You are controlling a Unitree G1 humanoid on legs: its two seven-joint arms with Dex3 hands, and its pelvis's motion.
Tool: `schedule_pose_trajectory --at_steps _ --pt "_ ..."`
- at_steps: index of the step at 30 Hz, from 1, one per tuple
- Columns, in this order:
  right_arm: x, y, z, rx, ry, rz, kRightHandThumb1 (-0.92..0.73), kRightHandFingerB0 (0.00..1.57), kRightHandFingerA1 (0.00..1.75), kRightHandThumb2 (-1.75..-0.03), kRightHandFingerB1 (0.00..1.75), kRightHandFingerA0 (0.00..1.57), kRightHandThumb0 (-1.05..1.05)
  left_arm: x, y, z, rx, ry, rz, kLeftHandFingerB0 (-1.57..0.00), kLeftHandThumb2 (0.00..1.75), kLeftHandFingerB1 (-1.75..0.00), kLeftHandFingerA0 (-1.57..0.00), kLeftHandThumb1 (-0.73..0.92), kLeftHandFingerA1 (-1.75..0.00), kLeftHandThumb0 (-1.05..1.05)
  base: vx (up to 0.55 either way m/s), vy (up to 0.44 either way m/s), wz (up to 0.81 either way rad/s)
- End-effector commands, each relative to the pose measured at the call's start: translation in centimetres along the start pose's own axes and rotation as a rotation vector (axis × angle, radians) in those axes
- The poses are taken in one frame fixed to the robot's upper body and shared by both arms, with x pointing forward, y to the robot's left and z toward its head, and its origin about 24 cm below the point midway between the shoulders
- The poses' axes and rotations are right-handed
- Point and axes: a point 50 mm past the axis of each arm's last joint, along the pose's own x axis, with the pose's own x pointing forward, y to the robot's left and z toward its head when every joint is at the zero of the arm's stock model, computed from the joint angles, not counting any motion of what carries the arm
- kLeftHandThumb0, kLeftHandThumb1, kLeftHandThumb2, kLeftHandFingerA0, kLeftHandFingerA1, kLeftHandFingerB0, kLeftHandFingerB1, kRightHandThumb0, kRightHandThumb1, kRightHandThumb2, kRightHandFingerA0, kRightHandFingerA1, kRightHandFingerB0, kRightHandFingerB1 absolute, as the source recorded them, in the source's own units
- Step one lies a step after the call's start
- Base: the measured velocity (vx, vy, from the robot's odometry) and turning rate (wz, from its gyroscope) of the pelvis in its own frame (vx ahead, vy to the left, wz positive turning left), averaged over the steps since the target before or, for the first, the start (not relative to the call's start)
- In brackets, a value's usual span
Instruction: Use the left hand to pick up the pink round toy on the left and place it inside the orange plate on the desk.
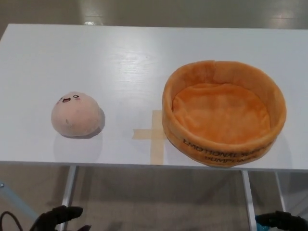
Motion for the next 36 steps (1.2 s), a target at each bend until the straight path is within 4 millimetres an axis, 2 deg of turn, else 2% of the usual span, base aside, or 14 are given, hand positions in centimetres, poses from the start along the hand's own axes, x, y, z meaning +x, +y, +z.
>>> schedule_pose_trajectory --at_steps 1,3,4,8,12,13,16,17,23,28,32,34,35,36 --pt "-0.3 -0.3 0.2 -0.015 -0.08 -0.027 -0.64 0.66 0.56 -0.58 0.5 0.64 -0.08 -0.2 0.2 0.0 0.0 -0.054 -0.023 -0.4 0.59 -0.35 -0.41 0.62 -0.4 -0.32 0.0 0.0 0.0" --pt "-0.2 -0.3 0.3 -0.016 -0.089 -0.032 -0.64 0.67 0.57 -0.58 0.5 0.65 -0.08 -0.2 0.2 0.2 -0.003 -0.065 -0.024 -0.39 0.59 -0.35 -0.4 0.62 -0.4 -0.31 0.0 0.0 0.0" --pt "-0.2 -0.3 0.3 -0.018 -0.088 -0.032 -0.64 0.66 0.54 -0.58 0.49 0.61 -0.09 -0.2 0.2 0.2 -0.001 -0.073 -0.027 -0.36 0.72 -0.43 -0.35 0.57 -0.47 -0.38 0.0 0.0 0.0" --pt "-0.3 -0.3 0.1 -0.014 -0.085 -0.029 -0.64 0.67 0.53 -0.58 0.5 0.6 -0.08 -0.3 0.1 0.3 0.024 -0.088 -0.04 -0.36 0.71 -0.41 -0.35 0.57 -0.45 -0.39 0.0 0.0 0.0" --pt "-0.2 -0.4 0.3 -0.011 -0.087 -0.031 -0.64 0.66 0.55 -0.58 0.5 0.63 -0.09 -0.3 0.4 1.4 0.067 -0.155 -0.114 -0.33 0.7 -0.4 -0.32 0.56 -0.44 -0.39 0.0 0.0 0.0" --pt "-0.1 -0.4 0.4 -0.025 -0.088 -0.03 -0.64 0.66 0.53 -0.58 0.49 0.6 -0.09 -0.4 0.6 2.1 0.12 -0.194 -0.16 -0.33 0.58 -0.32 -0.35 0.61 -0.38 -0.35 0.0 0.0 0.0" --pt "-0.1 -0.5 0.4 -0.034 -0.095 -0.033 -0.64 0.67 0.53 -0.58 0.49 0.6 -0.09 -0.6 0.8 3.0 0.16 -0.234 -0.242 -0.31 0.59 -0.31 -0.32 0.63 -0.37 -0.35 0.0 0.0 0.0" --pt "-0.1 -0.5 0.5 -0.026 -0.096 -0.036 -0.63 0.68 0.56 -0.58 0.5 0.64 -0.09 -1.2 1.1 4.2 0.226 -0.306 -0.344 -0.25 0.71 -0.37 -0.3 0.57 -0.43 -0.41 0.0 0.0 0.0" --pt "-0.1 -0.4 0.5 -0.023 -0.095 -0.035 -0.63 0.68 0.56 -0.58 0.51 0.62 -0.09 -2.6 1.0 6.2 0.337 -0.417 -0.481 -0.23 0.69 -0.36 -0.29 0.59 -0.42 -0.4 0.0 0.0 0.0" --pt "0.0 -0.4 0.5 -0.036 -0.094 -0.036 -0.63 0.68 0.56 -0.58 0.5 0.63 -0.1 -4.3 0.4 7.9 0.422 -0.478 -0.677 -0.23 0.68 -0.35 -0.26 0.6 -0.39 -0.39 0.0 0.0 0.0" --pt "0.0 -0.5 0.6 -0.026 -0.096 -0.032 -0.64 0.67 0.54 -0.58 0.5 0.6 -0.1 -5.9 0.1 9.4 0.503 -0.52 -0.818 -0.29 0.67 -0.35 -0.27 0.59 -0.38 -0.36 0.0 0.0 0.0" --pt "0.0 -0.5 0.5 -0.021 -0.093 -0.032 -0.64 0.67 0.55 -0.58 0.5 0.61 -0.1 -6.1 0.1 9.6 0.504 -0.522 -0.83 -0.35 0.59 -0.33 -0.31 0.61 -0.34 -0.3 0.0 0.0 0.0" --pt "0.0 -0.5 0.5 -0.023 -0.095 -0.032 -0.64 0.68 0.56 -0.58 0.5 0.64 -0.1 -6.5 0.1 10.1 0.499 -0.523 -0.844 -0.37 0.69 -0.4 -0.35 0.53 -0.42 -0.37 0.0 0.0 0.0" --pt "0.0 -0.5 0.5 -0.025 -0.095 -0.032 -0.64 0.68 0.56 -0.58 0.5 0.64 -0.1 -6.7 0.1 10.2 0.497 -0.523 -0.85 -0.37 0.69 -0.4 -0.35 0.53 -0.42 -0.37 0.0 0.0 0.0"
